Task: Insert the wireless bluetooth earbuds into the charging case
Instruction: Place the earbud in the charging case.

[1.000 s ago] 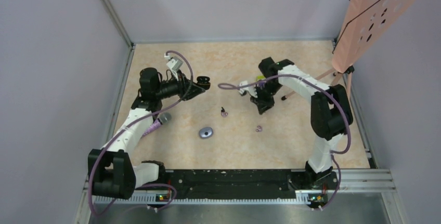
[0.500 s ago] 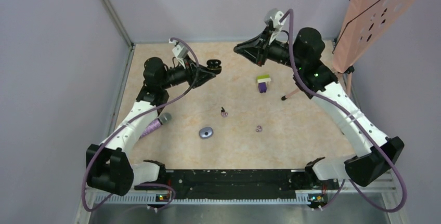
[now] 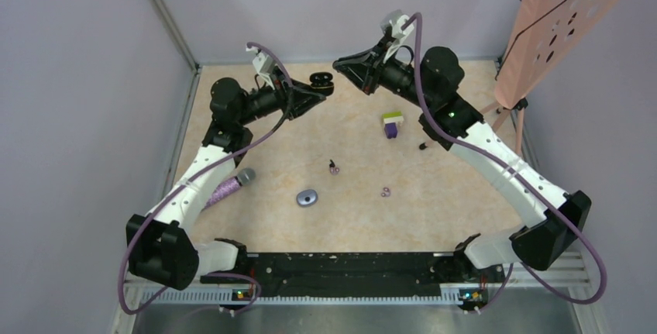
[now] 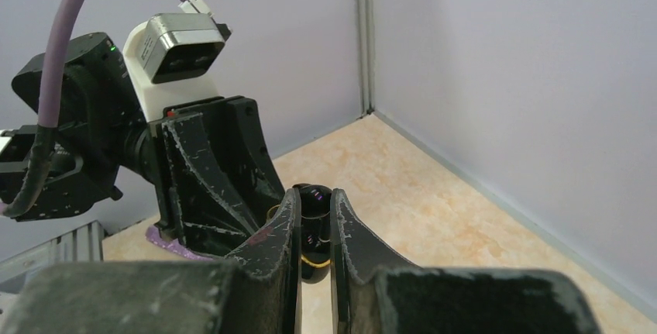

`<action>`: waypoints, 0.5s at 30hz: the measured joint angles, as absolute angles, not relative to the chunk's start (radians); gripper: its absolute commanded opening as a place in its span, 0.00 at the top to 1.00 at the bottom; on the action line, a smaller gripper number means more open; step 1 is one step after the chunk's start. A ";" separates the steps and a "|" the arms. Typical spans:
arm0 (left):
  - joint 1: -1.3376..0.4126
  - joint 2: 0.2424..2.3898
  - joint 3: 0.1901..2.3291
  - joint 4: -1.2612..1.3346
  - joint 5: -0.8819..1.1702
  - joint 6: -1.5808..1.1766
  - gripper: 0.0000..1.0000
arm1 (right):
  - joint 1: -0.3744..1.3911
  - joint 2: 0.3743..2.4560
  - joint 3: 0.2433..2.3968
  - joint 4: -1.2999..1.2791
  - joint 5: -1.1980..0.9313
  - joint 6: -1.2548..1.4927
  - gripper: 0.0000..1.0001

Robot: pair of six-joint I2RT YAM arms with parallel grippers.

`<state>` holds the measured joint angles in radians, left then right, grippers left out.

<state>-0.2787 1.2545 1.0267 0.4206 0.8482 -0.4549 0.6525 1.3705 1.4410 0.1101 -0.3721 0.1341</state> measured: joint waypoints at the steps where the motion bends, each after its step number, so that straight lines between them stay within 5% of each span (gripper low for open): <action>1: -0.279 1.254 1.027 0.423 0.849 -0.463 1.00 | 0.653 1.371 1.441 0.112 -0.365 0.134 1.00; 15: -0.282 1.254 1.029 0.471 0.846 -0.541 1.00 | 0.699 1.401 1.442 0.142 -0.324 0.136 1.00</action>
